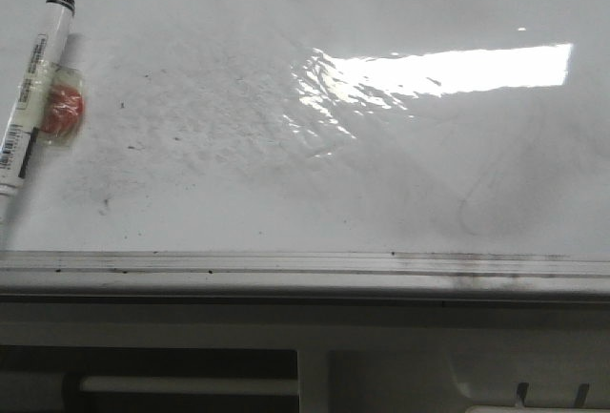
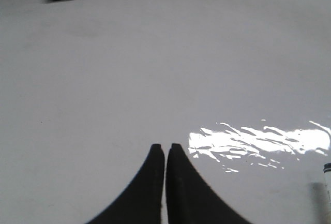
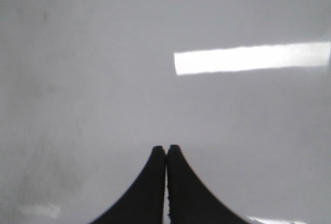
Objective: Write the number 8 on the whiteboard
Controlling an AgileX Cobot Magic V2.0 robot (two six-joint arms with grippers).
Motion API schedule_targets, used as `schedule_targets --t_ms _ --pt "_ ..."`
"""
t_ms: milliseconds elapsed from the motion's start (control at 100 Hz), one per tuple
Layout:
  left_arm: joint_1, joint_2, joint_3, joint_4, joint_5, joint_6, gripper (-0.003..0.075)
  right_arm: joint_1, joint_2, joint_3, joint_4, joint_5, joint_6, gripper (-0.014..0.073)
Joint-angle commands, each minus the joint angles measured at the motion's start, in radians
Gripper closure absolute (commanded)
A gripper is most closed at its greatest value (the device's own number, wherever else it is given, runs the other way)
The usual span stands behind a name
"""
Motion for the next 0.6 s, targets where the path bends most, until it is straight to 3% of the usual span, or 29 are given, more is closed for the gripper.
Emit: schedule_targets --t_ms 0,100,190,410,480,590 --pt "-0.003 -0.027 0.040 -0.062 -0.080 -0.095 0.0741 -0.009 -0.021 0.010 0.061 -0.132 0.003 0.0636" --pt "-0.003 -0.027 0.040 -0.215 -0.087 -0.234 0.0741 -0.009 -0.021 0.010 0.090 -0.125 0.003 0.0636" --pt "-0.003 -0.027 0.040 -0.314 -0.092 -0.277 0.0741 -0.009 -0.021 0.010 0.130 -0.127 0.003 0.0636" --pt "-0.003 -0.027 0.031 -0.343 -0.081 -0.348 0.0741 -0.009 -0.021 -0.026 0.140 -0.078 0.003 0.0636" --pt "-0.005 -0.027 -0.003 -0.343 0.035 -0.360 0.0741 -0.009 -0.015 -0.065 0.140 -0.012 0.003 0.0636" --pt "-0.005 0.005 -0.120 -0.302 0.372 -0.335 0.0741 -0.009 0.020 -0.160 0.138 0.112 0.002 0.0636"
